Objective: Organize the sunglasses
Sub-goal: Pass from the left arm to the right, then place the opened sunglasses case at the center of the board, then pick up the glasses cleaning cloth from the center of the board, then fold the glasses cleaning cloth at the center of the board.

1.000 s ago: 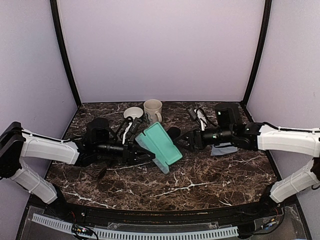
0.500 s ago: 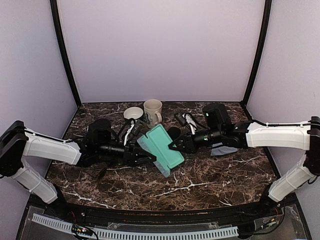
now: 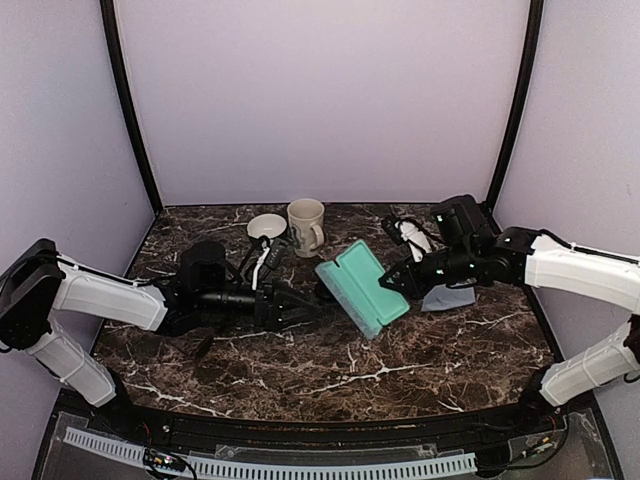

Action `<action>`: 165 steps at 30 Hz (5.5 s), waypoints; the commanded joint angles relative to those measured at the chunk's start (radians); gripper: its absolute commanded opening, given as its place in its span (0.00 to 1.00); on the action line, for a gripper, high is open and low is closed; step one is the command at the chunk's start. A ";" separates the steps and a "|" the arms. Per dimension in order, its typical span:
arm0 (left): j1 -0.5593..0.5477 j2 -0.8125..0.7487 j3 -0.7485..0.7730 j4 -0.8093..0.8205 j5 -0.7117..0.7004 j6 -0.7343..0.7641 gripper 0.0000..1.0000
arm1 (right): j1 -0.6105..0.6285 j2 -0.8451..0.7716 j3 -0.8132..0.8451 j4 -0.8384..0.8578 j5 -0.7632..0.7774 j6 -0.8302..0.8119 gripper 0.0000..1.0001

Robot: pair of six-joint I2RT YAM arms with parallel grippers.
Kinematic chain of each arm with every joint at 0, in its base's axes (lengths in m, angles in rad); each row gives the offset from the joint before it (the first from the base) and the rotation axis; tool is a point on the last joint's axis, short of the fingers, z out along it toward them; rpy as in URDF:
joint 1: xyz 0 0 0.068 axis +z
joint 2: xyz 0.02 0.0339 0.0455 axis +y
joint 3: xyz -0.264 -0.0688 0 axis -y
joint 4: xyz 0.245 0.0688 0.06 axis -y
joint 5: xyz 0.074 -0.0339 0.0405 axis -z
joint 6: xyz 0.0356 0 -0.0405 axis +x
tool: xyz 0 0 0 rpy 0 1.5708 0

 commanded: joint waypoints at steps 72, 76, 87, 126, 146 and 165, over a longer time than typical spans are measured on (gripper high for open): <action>0.147 -0.399 -0.099 -0.533 -0.534 0.074 0.93 | -0.571 0.265 -0.009 -0.031 0.382 0.187 0.59; 0.147 -0.400 -0.099 -0.535 -0.526 0.079 0.92 | -0.631 0.345 -0.005 -0.011 0.356 0.172 0.51; 0.148 -0.366 -0.095 -0.511 -0.501 0.084 0.91 | -0.689 0.481 0.016 0.040 0.275 0.147 0.37; 0.071 -0.261 -0.014 -0.445 -0.478 0.206 0.83 | -0.370 -0.039 0.040 -0.177 0.046 0.029 0.00; -0.102 0.060 0.389 -0.370 -0.161 0.433 0.80 | -0.042 -0.175 0.251 -0.211 -0.182 0.014 0.00; -0.118 0.287 0.487 -0.269 0.165 0.554 0.80 | 0.026 -0.167 0.253 -0.244 -0.292 -0.049 0.00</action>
